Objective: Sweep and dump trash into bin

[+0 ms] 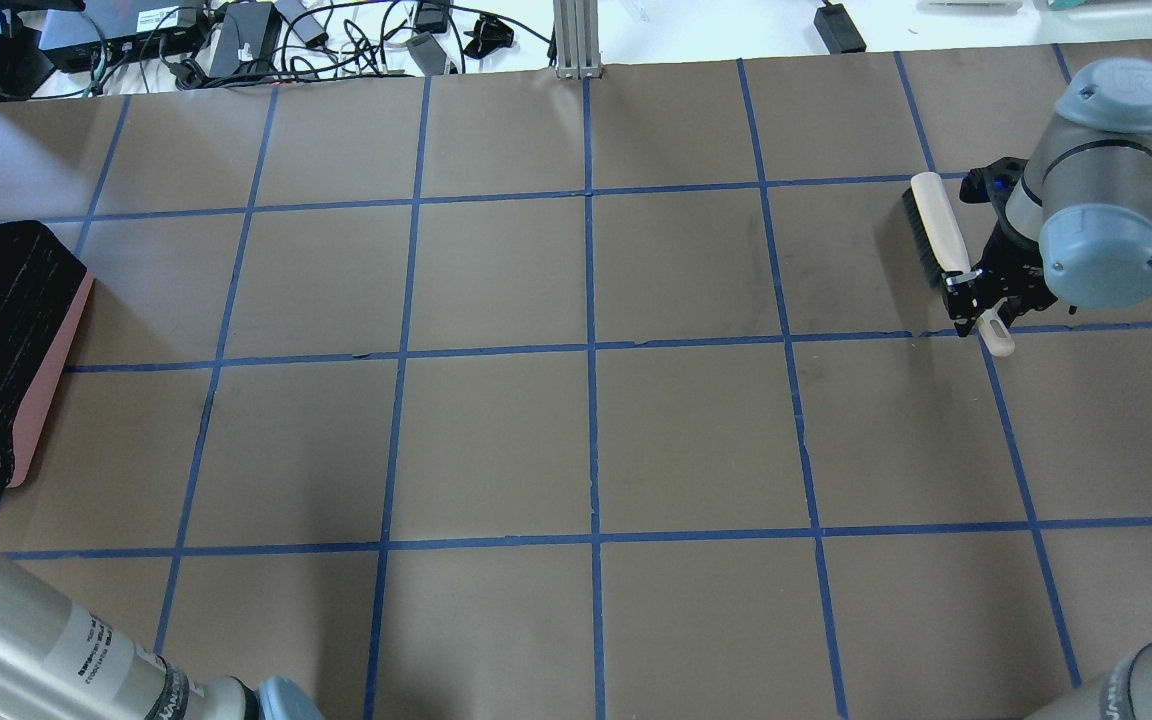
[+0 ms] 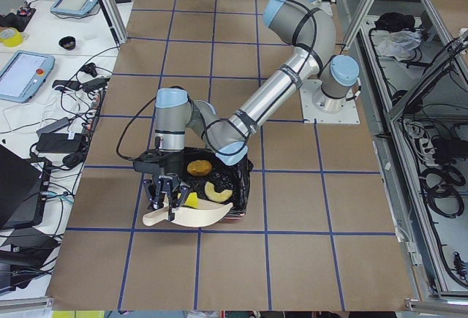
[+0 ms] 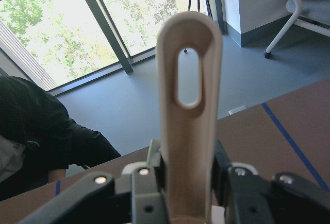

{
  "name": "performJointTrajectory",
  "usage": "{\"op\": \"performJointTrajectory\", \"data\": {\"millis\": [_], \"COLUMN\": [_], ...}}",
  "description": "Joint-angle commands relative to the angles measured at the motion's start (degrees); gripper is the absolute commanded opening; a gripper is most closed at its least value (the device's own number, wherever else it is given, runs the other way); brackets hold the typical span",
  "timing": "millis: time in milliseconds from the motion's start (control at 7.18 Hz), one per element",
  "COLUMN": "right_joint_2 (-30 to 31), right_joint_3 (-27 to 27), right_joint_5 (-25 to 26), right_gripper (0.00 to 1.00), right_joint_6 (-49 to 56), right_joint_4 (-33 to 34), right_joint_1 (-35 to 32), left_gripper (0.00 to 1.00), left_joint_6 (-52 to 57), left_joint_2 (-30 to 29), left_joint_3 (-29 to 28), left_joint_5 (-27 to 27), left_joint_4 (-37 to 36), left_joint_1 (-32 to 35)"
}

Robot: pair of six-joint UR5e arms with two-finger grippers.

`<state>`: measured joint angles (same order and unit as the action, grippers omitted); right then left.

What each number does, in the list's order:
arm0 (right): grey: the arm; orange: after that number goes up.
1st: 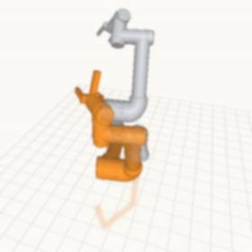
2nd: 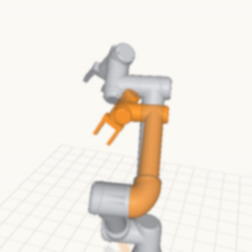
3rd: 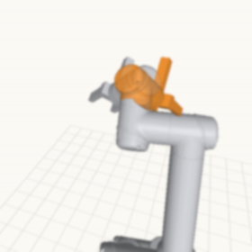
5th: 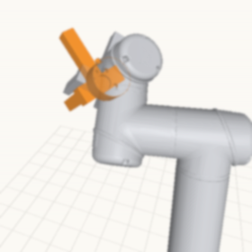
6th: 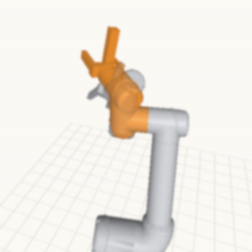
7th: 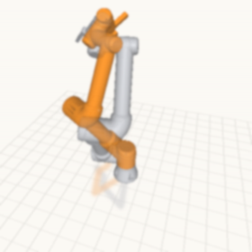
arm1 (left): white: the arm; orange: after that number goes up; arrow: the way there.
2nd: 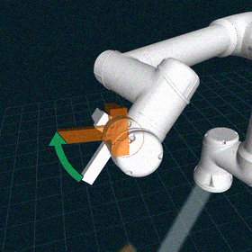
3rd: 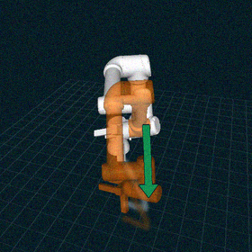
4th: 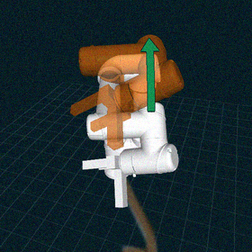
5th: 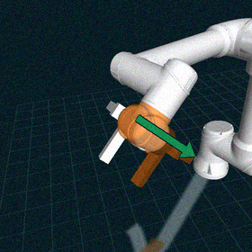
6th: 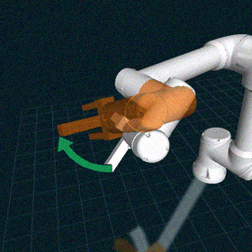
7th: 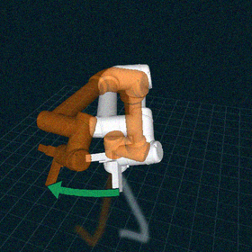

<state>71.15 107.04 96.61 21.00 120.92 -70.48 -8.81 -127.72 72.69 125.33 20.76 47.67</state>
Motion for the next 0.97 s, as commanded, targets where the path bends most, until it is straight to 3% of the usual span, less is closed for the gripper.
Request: {"op": "performJointTrajectory", "data": {"millis": [0, 139, 418, 696, 836], "right_joint_2": [0.1, 0.6, 2.1, 7.1, 9.9], "right_joint_3": [-0.1, -0.1, -1.0, -1.0, -1.1], "right_joint_5": [0.1, 0.4, 0.2, 0.2, -0.1], "right_gripper": [1.00, 1.00, 1.00, 1.00, 1.00], "right_joint_6": [0.9, 0.8, 0.7, 0.7, 0.7], "right_joint_4": [0.1, -0.3, -0.5, -0.9, -3.8], "right_joint_1": [0.1, 0.1, 0.1, 0.0, 0.0], "left_gripper": [0.00, 0.00, 0.00, 0.00, 0.00], "left_joint_6": [0.3, 0.3, 1.9, 1.8, 2.2], "left_joint_2": [0.5, 0.5, 1.9, 1.9, 2.5], "left_joint_3": [1.2, 0.4, 4.5, 0.3, 4.6], "left_joint_5": [-0.1, -0.1, 0.1, 0.1, -0.1], "left_joint_4": [-0.4, -0.1, -0.9, 2.9, -0.6], "left_joint_1": [0.6, 0.7, 0.7, 0.8, 0.7]}}
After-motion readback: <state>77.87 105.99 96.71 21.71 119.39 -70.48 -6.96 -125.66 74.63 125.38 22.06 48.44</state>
